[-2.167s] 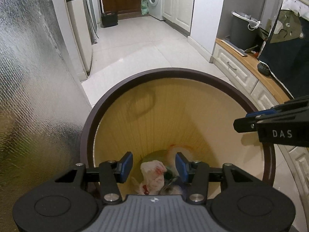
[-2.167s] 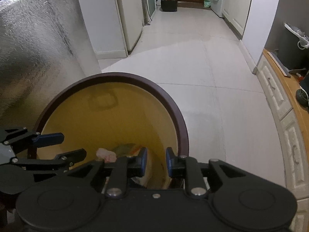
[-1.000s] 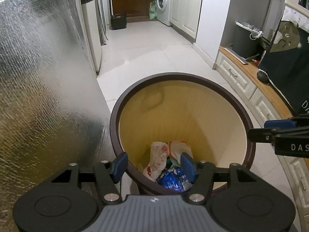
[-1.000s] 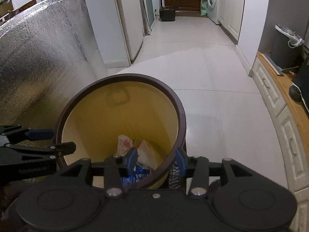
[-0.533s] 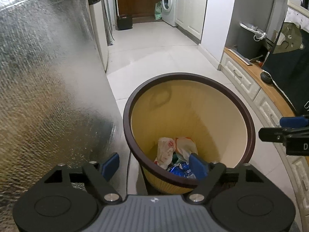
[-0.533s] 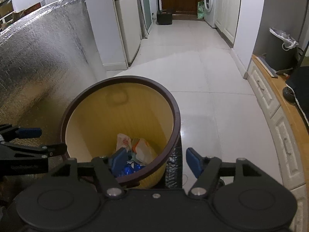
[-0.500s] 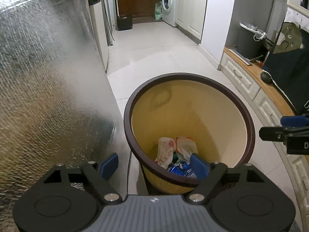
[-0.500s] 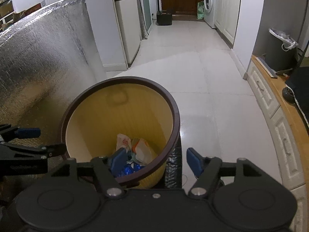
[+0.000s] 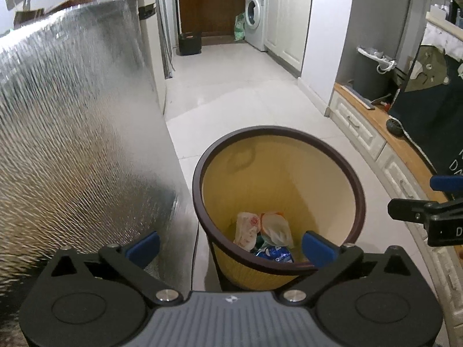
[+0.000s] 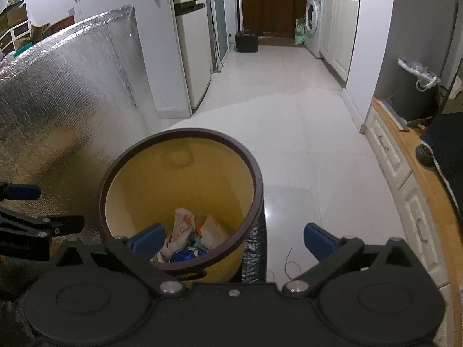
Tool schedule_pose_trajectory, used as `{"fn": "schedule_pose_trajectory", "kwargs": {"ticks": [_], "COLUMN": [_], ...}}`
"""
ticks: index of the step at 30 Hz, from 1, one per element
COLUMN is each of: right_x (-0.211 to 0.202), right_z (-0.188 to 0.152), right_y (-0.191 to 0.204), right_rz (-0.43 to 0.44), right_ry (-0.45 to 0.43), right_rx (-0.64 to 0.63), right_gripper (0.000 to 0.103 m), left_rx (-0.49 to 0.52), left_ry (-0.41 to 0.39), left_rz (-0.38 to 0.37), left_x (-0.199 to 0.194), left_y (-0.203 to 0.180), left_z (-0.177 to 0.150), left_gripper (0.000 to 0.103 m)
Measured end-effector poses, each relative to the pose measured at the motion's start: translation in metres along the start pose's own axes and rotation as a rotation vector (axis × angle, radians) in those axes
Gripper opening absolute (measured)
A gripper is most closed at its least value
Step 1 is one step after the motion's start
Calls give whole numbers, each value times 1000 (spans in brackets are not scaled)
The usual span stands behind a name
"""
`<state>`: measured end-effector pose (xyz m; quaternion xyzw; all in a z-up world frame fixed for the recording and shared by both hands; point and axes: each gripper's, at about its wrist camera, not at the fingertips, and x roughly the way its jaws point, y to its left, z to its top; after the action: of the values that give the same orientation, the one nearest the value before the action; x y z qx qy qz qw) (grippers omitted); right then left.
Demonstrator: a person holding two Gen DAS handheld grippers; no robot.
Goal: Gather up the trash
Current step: 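Withdraw both open grippers from the bin back toward the table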
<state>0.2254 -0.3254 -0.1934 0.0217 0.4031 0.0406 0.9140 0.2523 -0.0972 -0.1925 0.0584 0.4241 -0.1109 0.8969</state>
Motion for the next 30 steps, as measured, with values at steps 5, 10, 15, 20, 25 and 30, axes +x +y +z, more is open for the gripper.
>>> {"fn": "schedule_pose_trajectory", "kwargs": {"ticks": [5, 10, 15, 20, 25, 30], "right_x": [-23, -47, -73, -95, -118, -143], "right_z": [-2, -3, -3, 0, 9, 20], "right_y": [-7, -12, -12, -7, 0, 13], "right_rz": [-23, -37, -22, -18, 4, 53], "right_ry": [-31, -69, -131, -189, -259, -341], "right_rx": [9, 17, 33, 28, 35, 29], "right_gripper": [103, 103, 103, 103, 103, 103], "left_rx": [20, 33, 47, 47, 52, 55], "left_ry": [-31, -77, -132, -196, -268, -355], "left_rz": [-10, -29, -36, -62, -81, -100], "left_x": [-18, -40, -64, -91, -119, -154], "left_y": [-7, -11, -14, -15, -16, -11], "left_z": [4, 8, 9, 11, 16, 21], "left_gripper": [103, 103, 103, 103, 103, 103]}}
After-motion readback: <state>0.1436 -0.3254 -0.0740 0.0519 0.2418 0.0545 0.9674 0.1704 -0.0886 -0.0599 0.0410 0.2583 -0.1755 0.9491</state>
